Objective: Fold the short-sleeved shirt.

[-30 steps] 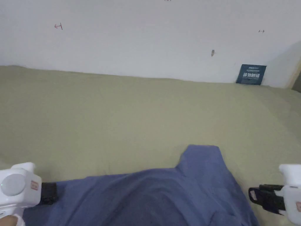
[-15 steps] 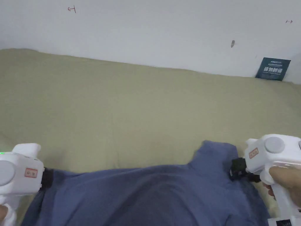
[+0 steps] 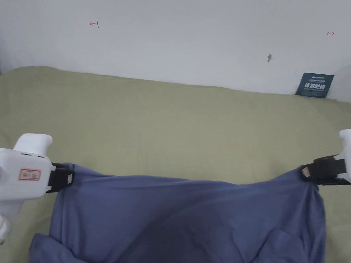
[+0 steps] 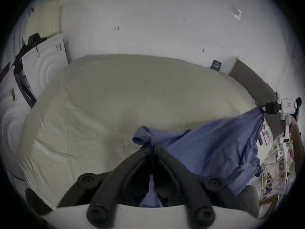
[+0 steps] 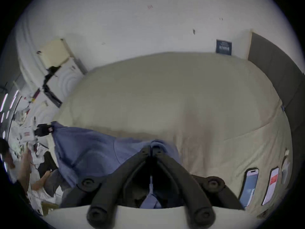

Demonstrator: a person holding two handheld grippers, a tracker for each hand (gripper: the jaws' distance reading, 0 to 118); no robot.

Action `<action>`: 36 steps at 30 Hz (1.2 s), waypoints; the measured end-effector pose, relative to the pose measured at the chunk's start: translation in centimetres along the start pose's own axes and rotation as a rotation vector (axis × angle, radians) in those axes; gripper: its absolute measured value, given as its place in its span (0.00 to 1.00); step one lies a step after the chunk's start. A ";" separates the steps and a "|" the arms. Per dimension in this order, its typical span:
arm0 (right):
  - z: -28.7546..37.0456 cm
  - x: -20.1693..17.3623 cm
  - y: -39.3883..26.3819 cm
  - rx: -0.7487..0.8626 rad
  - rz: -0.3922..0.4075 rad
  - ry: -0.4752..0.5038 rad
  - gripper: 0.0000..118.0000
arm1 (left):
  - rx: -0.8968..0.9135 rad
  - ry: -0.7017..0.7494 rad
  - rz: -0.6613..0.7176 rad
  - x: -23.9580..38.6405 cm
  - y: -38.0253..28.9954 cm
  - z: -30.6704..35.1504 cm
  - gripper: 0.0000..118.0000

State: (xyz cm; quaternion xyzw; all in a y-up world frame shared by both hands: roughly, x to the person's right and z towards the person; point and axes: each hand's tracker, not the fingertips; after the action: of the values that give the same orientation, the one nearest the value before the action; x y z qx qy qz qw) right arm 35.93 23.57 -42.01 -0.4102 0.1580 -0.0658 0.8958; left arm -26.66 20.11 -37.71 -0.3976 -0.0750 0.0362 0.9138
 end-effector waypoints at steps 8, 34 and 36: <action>8.8 -2.0 -9.1 0.057 -0.015 0.008 0.00 | 0.046 -0.073 0.005 -1.0 -5.5 8.5 0.02; 11.9 -4.1 -23.4 0.029 -0.111 -0.116 0.29 | 0.016 0.015 0.331 -2.6 -18.0 10.9 0.24; 12.6 -5.5 -22.3 0.044 -0.103 -0.113 0.00 | 0.065 -0.008 0.308 -2.0 -16.9 12.1 0.01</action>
State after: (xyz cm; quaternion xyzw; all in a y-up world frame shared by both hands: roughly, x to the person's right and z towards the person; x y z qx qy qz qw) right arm 35.23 19.34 -16.11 -0.4011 0.0843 -0.0922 0.9075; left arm -30.56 17.01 -17.43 -0.3745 -0.0158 0.1799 0.9095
